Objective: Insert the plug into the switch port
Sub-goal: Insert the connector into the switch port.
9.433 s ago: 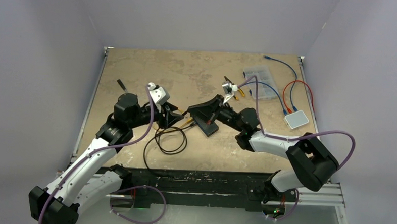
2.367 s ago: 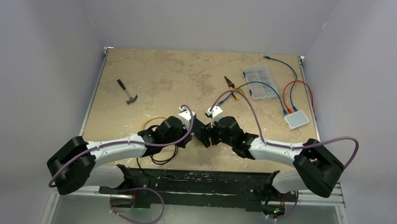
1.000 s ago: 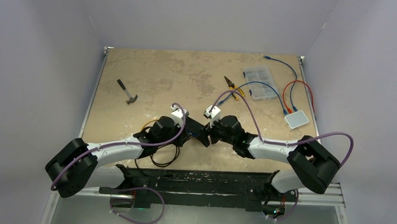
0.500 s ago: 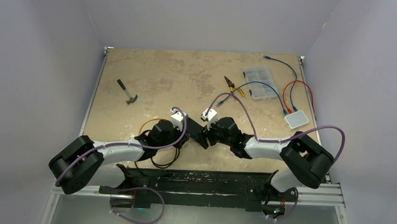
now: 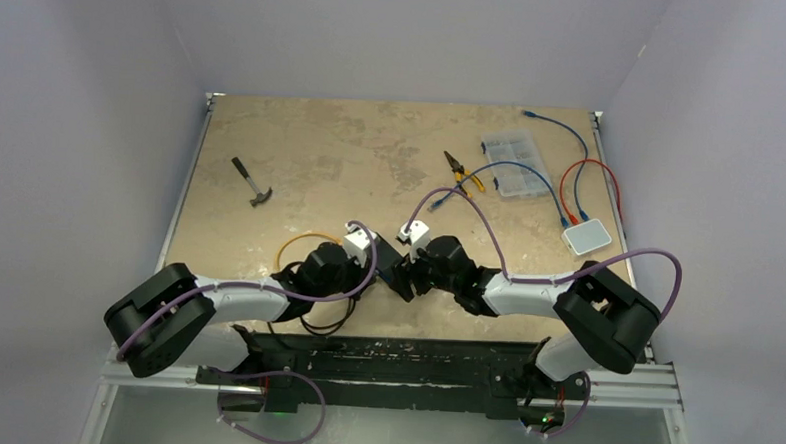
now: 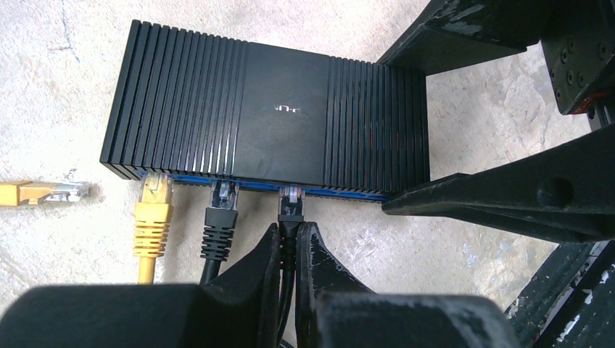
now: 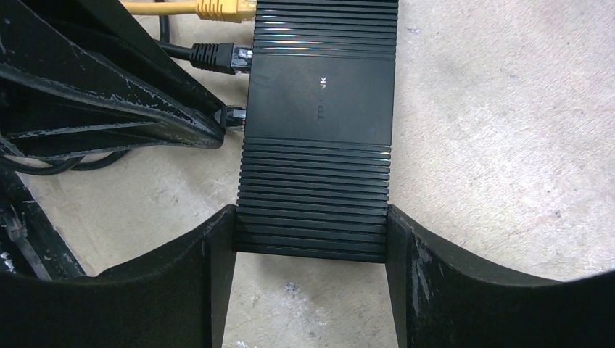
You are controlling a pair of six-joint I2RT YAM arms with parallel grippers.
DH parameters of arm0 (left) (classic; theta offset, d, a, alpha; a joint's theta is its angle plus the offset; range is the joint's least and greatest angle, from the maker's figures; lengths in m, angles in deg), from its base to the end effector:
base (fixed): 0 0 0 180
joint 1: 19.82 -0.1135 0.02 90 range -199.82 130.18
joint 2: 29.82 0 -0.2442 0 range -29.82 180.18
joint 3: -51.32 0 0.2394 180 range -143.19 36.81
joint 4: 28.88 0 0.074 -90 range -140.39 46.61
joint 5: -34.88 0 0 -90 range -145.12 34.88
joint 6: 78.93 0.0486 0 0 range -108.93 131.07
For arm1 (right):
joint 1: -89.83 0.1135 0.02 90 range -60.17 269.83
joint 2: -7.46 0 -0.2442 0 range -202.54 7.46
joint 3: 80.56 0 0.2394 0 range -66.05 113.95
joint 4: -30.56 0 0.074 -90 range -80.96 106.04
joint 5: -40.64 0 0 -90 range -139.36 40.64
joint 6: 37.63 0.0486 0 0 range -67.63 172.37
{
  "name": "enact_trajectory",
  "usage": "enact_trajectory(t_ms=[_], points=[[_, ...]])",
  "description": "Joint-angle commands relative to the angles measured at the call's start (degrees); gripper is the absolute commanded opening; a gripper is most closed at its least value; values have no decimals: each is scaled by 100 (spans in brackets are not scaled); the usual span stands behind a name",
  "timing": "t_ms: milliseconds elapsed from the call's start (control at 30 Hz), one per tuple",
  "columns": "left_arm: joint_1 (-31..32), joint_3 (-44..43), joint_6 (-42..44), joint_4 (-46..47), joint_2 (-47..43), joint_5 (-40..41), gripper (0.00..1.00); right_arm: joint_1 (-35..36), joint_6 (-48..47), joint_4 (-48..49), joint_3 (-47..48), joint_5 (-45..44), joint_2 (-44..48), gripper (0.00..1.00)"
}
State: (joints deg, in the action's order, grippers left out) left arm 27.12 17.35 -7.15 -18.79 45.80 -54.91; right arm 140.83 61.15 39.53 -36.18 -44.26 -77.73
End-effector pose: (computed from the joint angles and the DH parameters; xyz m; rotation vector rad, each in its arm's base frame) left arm 0.1658 -0.1772 0.1268 0.5423 2.1274 -0.6578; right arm 0.1758 0.2240 0.1358 -0.8459 2.0392 0.6969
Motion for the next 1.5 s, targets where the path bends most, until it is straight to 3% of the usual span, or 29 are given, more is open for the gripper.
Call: enact_trajectory(t_ms=[0, 100, 233, 367, 500, 600, 833, 967, 1267, 1400, 1467], points=[[36, -136, 127, 361, 205, 137, 2, 209, 731, 316, 136, 1414, 205, 48], [68, -206, 179, 121, 229, 214, 4, -82, 748, 199, 132, 1436, 412, 66], [146, -311, 214, -116, 406, 313, 6, -624, 670, 52, 222, 1702, 606, 75], [186, -396, 184, -175, 627, 368, 13, -829, 498, -127, 461, 1890, 528, 87], [217, -538, 174, -448, 608, 446, 30, -978, 477, -166, 612, 1923, 342, 90], [246, -628, 206, -799, 331, 520, 37, -1152, 502, -172, 664, 1790, 240, 90], [253, -693, 343, -1352, -108, 648, 38, -1609, 437, -277, 1027, 1847, -324, 83], [248, -713, 386, -1317, 9, 570, 34, -1628, 467, -125, 1177, 2064, -685, 75], [256, -763, 430, -1020, 397, 387, 24, -1629, 553, 42, 1291, 2373, -1163, 68], [257, -809, 440, -937, 494, 337, 14, -1627, 570, 33, 1289, 2504, -1290, 52], [255, -813, 447, -885, 519, 315, 4, -1628, 587, 36, 1283, 2559, -1358, 44]])
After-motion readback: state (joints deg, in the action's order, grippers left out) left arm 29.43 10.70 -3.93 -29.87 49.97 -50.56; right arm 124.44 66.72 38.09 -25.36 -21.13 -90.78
